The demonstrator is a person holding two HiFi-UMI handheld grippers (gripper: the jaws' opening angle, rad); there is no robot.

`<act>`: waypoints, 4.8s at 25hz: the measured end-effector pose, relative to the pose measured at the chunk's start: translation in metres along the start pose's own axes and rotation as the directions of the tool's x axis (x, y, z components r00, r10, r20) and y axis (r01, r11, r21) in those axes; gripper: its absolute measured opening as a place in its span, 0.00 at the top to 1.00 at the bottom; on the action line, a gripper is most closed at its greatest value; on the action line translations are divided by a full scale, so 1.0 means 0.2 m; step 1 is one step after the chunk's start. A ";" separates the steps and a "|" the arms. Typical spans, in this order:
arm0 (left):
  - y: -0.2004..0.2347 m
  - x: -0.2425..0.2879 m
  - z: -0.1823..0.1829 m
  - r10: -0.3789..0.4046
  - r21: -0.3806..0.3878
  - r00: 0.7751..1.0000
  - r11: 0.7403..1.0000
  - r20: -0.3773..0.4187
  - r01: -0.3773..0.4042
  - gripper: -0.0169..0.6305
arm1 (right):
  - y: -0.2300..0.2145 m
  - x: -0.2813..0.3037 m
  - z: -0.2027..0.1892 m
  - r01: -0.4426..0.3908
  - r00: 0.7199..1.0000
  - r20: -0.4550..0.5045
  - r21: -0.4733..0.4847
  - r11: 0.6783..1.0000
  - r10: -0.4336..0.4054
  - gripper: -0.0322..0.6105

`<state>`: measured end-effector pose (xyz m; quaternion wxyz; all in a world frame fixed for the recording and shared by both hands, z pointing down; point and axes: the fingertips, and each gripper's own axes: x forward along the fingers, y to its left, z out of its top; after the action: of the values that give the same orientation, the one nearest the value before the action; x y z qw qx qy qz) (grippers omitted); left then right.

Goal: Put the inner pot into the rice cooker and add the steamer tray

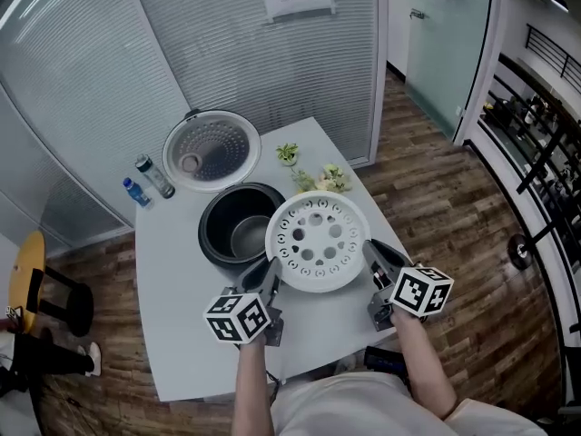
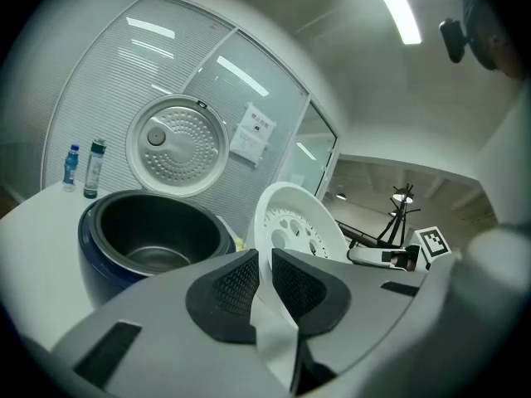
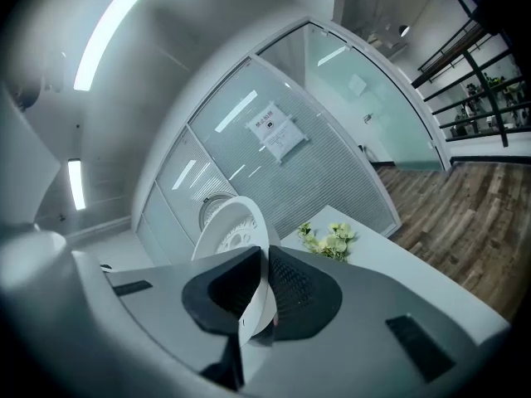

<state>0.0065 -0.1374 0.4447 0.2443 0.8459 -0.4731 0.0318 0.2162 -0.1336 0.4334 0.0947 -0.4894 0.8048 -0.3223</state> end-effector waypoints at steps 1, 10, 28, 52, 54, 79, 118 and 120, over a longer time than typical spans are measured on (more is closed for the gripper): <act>0.00 -0.01 0.01 0.007 0.001 1.000 1.000 0.007 -0.007 0.89 | 0.02 0.00 0.00 -0.012 1.000 -0.001 -0.001 1.000 0.012 0.88; 0.10 -0.15 0.10 0.083 -0.010 0.995 0.997 0.046 -0.083 0.89 | 0.17 0.12 0.00 -0.096 0.995 -0.039 0.000 0.995 0.095 0.89; 0.55 -0.41 0.26 0.204 -0.090 0.975 0.976 0.086 -0.197 0.89 | 0.56 0.55 -0.11 -0.183 0.974 -0.133 -0.002 0.983 0.181 0.89; 0.74 -0.38 0.39 0.191 -0.126 0.974 0.976 0.120 -0.175 0.90 | 0.65 0.76 -0.09 -0.180 0.976 -0.126 0.010 0.984 0.180 0.89; 0.77 -0.37 0.41 0.190 -0.126 0.974 0.977 0.120 -0.175 0.90 | 0.66 0.79 -0.09 -0.183 0.975 -0.126 0.007 0.983 0.183 0.89; 0.91 -0.25 0.42 0.179 -0.146 0.977 0.976 0.115 -0.161 0.90 | 0.62 0.96 -0.09 -0.168 0.975 -0.152 -0.015 0.986 0.164 0.89; 0.98 -0.15 0.26 0.224 -0.121 0.974 0.968 0.016 -0.221 0.89 | 0.46 1.05 -0.23 -0.104 0.961 -0.267 -0.126 0.987 0.067 0.88; 0.99 -0.15 0.25 0.230 -0.108 0.973 0.968 0.007 -0.228 0.89 | 0.46 1.06 -0.24 -0.104 0.960 -0.272 -0.142 0.984 0.062 0.88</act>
<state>-0.1800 -0.2224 0.4684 0.2789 0.7716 -0.5711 0.0263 0.0196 -0.2647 0.4480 -0.0391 -0.4134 0.8526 -0.3173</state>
